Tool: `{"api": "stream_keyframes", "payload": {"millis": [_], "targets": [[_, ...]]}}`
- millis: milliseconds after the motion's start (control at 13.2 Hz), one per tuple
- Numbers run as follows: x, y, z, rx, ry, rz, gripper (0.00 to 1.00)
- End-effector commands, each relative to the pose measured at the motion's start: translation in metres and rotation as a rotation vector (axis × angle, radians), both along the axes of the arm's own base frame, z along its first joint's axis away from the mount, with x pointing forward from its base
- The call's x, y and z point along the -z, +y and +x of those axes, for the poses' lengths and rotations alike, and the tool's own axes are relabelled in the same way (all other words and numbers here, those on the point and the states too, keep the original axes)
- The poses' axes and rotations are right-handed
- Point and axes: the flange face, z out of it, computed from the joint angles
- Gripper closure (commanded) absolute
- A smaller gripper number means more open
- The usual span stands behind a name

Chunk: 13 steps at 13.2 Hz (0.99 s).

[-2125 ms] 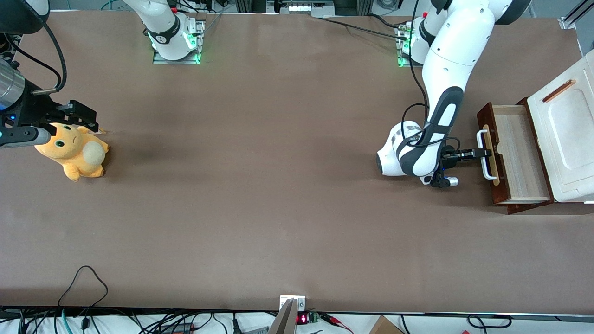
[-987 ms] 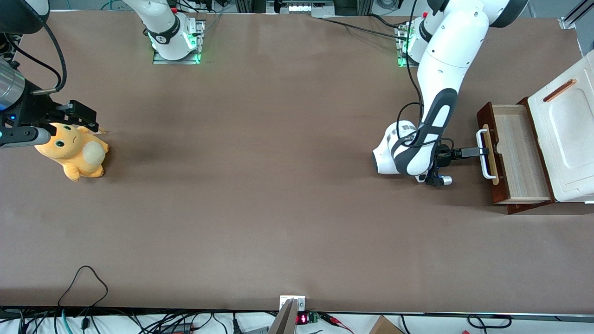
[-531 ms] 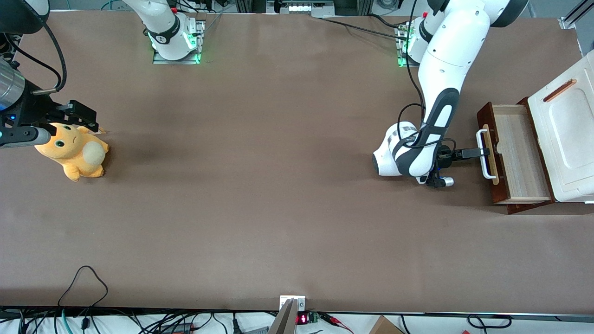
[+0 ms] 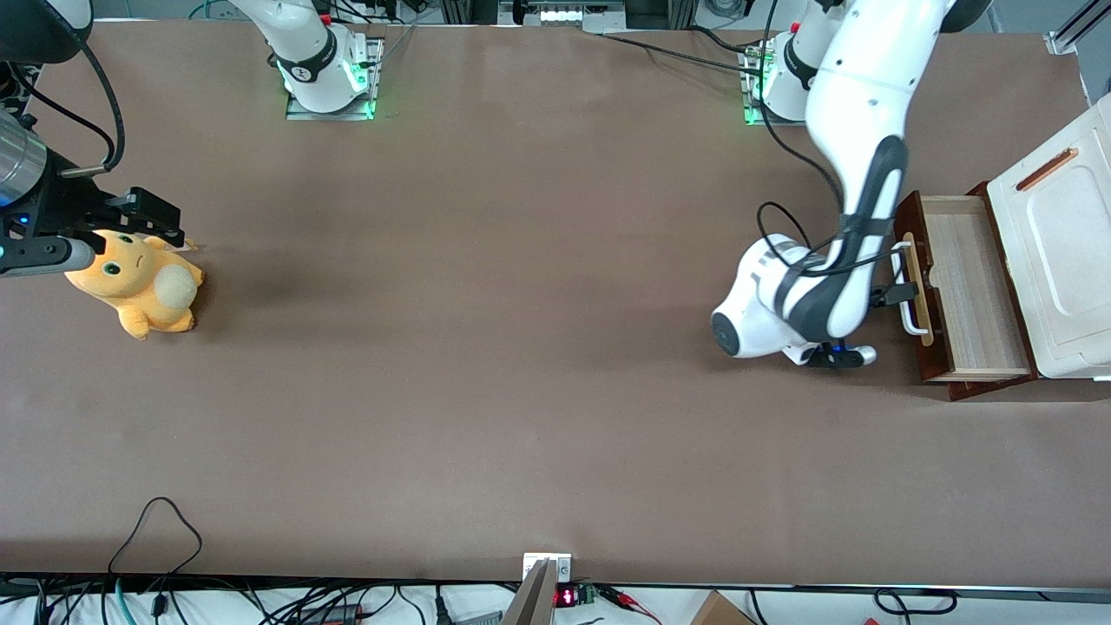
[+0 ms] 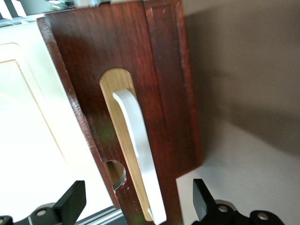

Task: Open lower drawer with left arm only
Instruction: 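Open the left gripper and lift it off the handle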

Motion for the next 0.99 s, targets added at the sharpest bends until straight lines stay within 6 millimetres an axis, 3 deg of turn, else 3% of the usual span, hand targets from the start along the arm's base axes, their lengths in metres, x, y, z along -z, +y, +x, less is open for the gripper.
{"api": "stream_keyframes", "payload": {"millis": [0, 152, 455, 531, 683, 911], "targets": [[-0.061, 0.008, 0.011, -0.005, -0.006, -0.157, 0.0], [-0.096, 0.021, 0.017, 0.023, 0.015, -0.279, 0.0], [-0.199, 0.078, 0.029, -0.071, -0.153, -0.607, 0.0], [-0.221, 0.082, 0.034, -0.082, -0.197, -0.665, 0.0], [-0.259, 0.095, 0.028, -0.129, -0.26, -0.844, 0.0], [-0.314, 0.11, 0.014, -0.111, -0.341, -0.941, 0.0]]}}
